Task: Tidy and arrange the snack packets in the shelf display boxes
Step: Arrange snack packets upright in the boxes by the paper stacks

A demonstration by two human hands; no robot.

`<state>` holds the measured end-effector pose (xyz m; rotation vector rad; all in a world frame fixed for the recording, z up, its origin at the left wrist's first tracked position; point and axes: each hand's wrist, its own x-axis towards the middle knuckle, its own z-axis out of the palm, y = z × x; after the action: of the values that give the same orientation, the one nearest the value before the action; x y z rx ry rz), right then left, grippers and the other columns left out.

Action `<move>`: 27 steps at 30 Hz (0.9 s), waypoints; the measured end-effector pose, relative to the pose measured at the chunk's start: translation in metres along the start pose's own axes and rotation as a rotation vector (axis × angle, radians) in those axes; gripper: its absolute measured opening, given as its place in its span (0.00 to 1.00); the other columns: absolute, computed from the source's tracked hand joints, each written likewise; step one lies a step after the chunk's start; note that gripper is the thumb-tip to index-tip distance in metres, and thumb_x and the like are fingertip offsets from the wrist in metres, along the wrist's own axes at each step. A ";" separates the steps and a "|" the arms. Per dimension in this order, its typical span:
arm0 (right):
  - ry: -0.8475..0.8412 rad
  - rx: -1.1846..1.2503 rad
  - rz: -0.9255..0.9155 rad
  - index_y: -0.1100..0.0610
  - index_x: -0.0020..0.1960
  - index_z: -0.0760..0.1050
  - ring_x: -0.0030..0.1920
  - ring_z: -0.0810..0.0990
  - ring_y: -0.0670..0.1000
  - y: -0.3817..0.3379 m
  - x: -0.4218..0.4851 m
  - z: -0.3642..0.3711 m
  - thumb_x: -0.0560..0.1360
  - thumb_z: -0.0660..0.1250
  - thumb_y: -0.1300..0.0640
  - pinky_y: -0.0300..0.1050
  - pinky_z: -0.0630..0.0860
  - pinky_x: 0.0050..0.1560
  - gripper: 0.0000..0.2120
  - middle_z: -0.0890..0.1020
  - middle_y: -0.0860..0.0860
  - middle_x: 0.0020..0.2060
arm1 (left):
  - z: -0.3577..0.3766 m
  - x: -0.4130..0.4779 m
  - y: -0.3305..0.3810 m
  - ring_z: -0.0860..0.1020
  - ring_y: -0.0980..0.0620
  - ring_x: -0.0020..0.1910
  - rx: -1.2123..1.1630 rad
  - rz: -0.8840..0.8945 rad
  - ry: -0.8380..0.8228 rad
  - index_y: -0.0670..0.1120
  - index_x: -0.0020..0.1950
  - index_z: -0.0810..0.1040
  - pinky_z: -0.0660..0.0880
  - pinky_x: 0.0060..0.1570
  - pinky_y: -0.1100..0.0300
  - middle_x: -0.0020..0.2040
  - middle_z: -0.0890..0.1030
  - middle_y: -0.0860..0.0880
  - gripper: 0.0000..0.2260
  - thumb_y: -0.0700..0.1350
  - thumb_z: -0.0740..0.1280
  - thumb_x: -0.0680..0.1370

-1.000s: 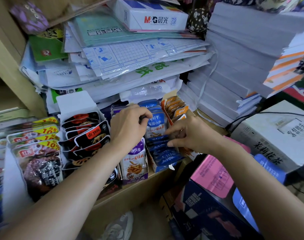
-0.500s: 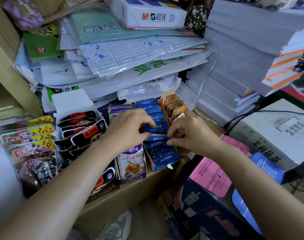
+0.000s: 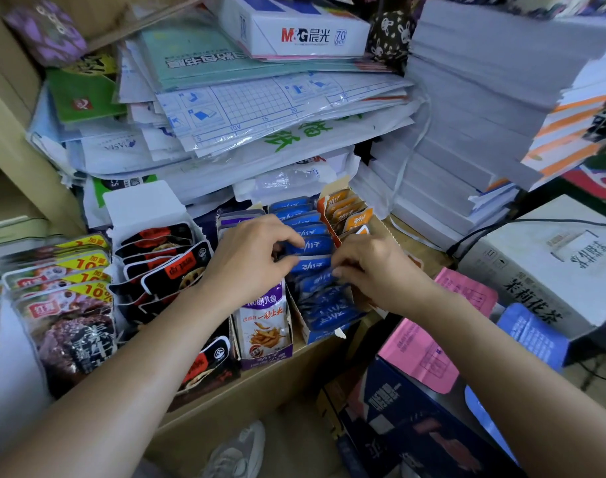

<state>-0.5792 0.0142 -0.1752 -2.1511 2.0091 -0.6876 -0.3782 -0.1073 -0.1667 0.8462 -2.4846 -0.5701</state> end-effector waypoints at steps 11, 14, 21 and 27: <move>0.158 0.000 0.135 0.52 0.42 0.83 0.38 0.80 0.47 -0.012 0.022 0.002 0.73 0.75 0.56 0.51 0.81 0.42 0.03 0.82 0.45 0.35 | -0.003 -0.004 0.008 0.78 0.59 0.50 -0.013 0.017 0.005 0.57 0.52 0.85 0.77 0.51 0.53 0.51 0.79 0.61 0.18 0.66 0.71 0.69; 0.124 -0.006 0.125 0.53 0.48 0.84 0.42 0.82 0.45 -0.014 0.016 -0.004 0.74 0.74 0.55 0.48 0.82 0.46 0.03 0.85 0.46 0.40 | -0.001 -0.004 0.009 0.77 0.57 0.48 0.022 0.006 0.020 0.57 0.51 0.84 0.76 0.49 0.52 0.49 0.78 0.59 0.13 0.57 0.79 0.69; -0.035 0.030 0.069 0.51 0.53 0.83 0.42 0.76 0.37 -0.007 -0.014 -0.028 0.70 0.79 0.55 0.28 0.72 0.41 0.13 0.78 0.40 0.46 | 0.001 -0.005 0.012 0.77 0.54 0.45 0.026 -0.003 0.051 0.56 0.49 0.82 0.76 0.44 0.53 0.46 0.77 0.57 0.10 0.51 0.79 0.70; 0.051 -0.043 -0.013 0.54 0.44 0.85 0.42 0.81 0.47 -0.007 -0.008 -0.011 0.72 0.76 0.59 0.51 0.80 0.45 0.02 0.85 0.47 0.40 | 0.003 -0.007 0.014 0.77 0.55 0.45 0.030 -0.008 0.044 0.57 0.48 0.81 0.78 0.44 0.50 0.48 0.77 0.58 0.12 0.49 0.80 0.70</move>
<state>-0.5777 0.0250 -0.1648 -2.1934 2.0555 -0.7151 -0.3816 -0.0918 -0.1634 0.8715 -2.4564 -0.5127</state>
